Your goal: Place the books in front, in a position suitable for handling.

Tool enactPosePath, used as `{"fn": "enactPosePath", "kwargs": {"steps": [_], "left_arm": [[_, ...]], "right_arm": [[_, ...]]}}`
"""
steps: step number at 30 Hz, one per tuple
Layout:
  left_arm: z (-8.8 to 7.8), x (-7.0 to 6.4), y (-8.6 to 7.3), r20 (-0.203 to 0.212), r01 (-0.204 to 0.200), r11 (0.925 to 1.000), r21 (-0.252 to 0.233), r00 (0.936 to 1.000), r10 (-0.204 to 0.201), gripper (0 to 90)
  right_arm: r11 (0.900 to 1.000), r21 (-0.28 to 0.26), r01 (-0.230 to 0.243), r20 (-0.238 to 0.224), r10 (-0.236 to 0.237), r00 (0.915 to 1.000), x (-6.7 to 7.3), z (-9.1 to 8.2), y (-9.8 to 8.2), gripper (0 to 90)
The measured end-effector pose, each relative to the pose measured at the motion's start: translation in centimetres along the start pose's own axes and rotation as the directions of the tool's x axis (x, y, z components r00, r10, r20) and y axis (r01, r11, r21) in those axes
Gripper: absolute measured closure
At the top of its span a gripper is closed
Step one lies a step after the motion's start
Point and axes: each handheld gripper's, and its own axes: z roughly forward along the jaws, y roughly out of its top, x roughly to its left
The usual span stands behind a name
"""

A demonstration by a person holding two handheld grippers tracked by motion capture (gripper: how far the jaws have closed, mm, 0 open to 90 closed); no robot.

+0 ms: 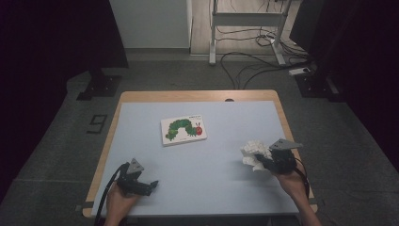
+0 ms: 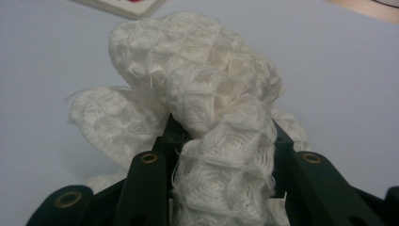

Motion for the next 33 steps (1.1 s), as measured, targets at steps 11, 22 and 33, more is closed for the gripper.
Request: {"fn": "enactPosePath", "kwargs": {"steps": [11, 22, 33], "left_arm": [[0.0, 0.0, 0.0, 0.000, 0.002, 1.0000, 0.000, 1.0000, -0.002, 0.1], [0.0, 0.0, 0.0, 0.001, 0.008, 1.0000, 0.002, 1.0000, -0.008, 0.0], [0.0, 0.1, 0.1, 0.004, 0.010, 0.9999, 0.005, 0.9999, -0.010, 0.0]], "right_arm": [[0.999, 0.031, 0.013, 0.011, -0.013, 0.9999, 0.6, 2.5, -2.6, 58.1], [0.999, 0.043, 0.027, -0.012, -0.027, 0.9996, 1.1, 3.3, -3.4, 38.4], [0.997, 0.061, 0.044, -0.046, -0.041, 0.9981, 1.7, 2.6, -2.6, 11.7]]}}
